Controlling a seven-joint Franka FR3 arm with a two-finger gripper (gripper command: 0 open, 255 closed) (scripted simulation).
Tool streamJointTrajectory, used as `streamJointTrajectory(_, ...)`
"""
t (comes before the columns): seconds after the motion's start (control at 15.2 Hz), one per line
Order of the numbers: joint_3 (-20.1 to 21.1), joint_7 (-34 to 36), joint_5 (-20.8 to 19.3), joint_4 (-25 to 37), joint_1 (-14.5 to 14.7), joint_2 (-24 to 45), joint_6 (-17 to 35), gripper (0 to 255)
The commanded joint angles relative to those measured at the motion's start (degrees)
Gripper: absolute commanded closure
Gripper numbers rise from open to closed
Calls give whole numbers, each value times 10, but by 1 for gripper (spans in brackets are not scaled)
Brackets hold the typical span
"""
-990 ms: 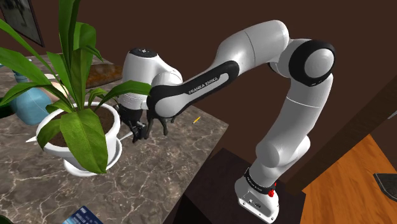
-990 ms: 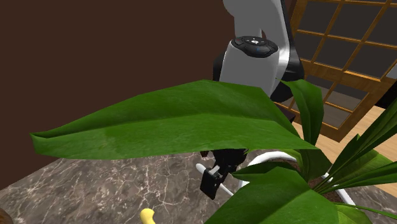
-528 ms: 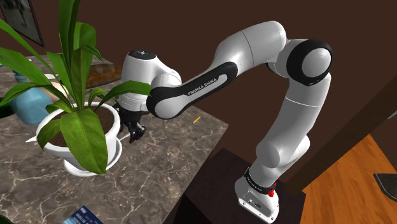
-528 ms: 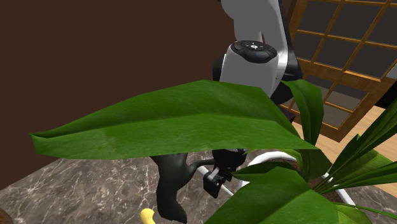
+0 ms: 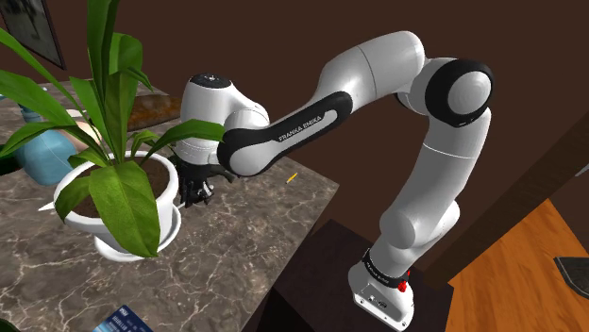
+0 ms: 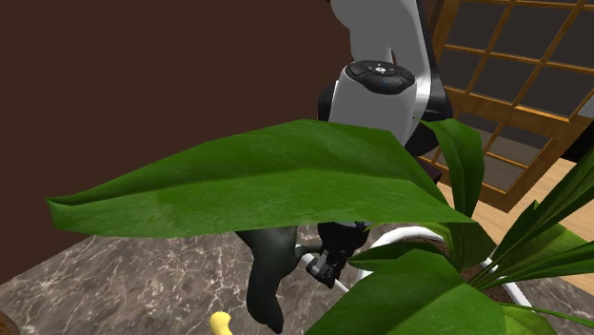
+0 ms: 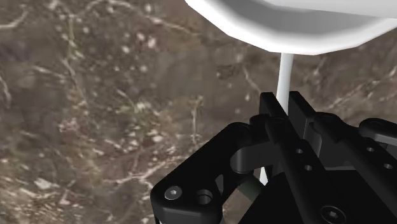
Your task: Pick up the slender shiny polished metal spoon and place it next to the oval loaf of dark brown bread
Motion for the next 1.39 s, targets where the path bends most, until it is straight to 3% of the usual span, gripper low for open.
streamJointTrajectory(0.0, 0, 0, 0, 0, 0, 0, 0, 255)
streamJointTrajectory(1.32, 45, -94, 136, 83, -55, -106, -130, 255)
